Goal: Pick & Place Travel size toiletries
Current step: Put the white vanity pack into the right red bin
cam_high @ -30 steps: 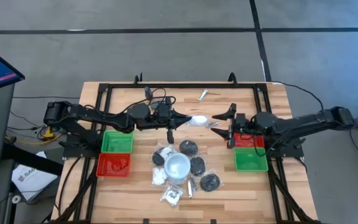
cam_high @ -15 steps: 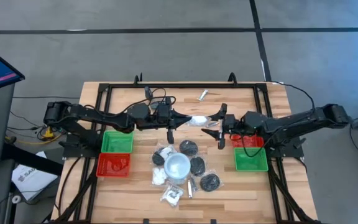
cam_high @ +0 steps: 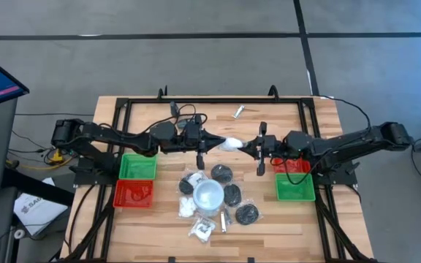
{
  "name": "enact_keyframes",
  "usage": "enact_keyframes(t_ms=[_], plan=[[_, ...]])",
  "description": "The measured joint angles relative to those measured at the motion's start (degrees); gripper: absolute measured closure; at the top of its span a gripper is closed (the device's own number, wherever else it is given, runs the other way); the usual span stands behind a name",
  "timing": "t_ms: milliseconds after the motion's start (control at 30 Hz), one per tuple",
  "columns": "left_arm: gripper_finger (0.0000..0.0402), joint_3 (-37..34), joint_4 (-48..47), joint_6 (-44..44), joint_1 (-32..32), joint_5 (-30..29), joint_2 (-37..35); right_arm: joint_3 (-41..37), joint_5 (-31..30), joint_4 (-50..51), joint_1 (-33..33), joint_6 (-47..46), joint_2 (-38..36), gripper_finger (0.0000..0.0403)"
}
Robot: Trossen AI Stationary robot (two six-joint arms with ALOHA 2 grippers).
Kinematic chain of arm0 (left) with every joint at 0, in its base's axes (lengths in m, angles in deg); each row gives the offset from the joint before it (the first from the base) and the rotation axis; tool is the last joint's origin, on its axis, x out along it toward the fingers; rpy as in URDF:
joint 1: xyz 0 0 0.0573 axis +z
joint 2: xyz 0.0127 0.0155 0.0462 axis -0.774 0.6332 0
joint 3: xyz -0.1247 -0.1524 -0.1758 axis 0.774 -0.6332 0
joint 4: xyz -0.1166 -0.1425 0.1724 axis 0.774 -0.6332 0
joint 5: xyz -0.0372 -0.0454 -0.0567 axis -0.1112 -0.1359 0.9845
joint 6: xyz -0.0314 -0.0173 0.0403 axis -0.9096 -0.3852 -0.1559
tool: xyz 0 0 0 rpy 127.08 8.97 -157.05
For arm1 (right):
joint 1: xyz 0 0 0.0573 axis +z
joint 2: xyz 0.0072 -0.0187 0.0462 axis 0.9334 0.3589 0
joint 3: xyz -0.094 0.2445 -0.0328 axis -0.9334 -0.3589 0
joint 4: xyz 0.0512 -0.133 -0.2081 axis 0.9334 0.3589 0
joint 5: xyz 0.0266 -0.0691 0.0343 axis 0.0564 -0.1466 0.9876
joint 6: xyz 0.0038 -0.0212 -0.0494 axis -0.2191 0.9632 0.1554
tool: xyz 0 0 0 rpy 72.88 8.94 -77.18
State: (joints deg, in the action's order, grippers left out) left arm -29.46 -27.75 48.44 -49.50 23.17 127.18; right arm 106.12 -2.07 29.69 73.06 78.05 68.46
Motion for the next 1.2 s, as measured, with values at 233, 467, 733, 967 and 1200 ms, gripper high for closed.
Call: enact_keyframes(t_ms=[233,467,733,967,1200], plan=[[0.0389,0.0,-0.4,0.0,0.0,-2.3,0.0,0.0,0.0,0.4,0.0,0.8,0.0,0.0396],[0.038,0.0,-2.0,0.0,0.5,-3.6,-0.2,0.0,-0.2,5.2,0.0,0.4,-3.5,0.0397],[0.0377,0.0,-5.0,1.9,0.5,-3.8,-2.0,0.0,-2.7,18.5,-0.9,-5.1,-11.1,0.0399],[0.0378,0.0,-8.4,1.3,-0.1,-3.7,-2.1,0.0,-6.4,33.8,-0.9,-14.4,-18.4,0.04],[0.0378,0.0,-8.3,1.2,-0.2,-3.5,-2.1,1.7,-7.5,51.7,-2.3,-25.7,-24.9,0.0401]])
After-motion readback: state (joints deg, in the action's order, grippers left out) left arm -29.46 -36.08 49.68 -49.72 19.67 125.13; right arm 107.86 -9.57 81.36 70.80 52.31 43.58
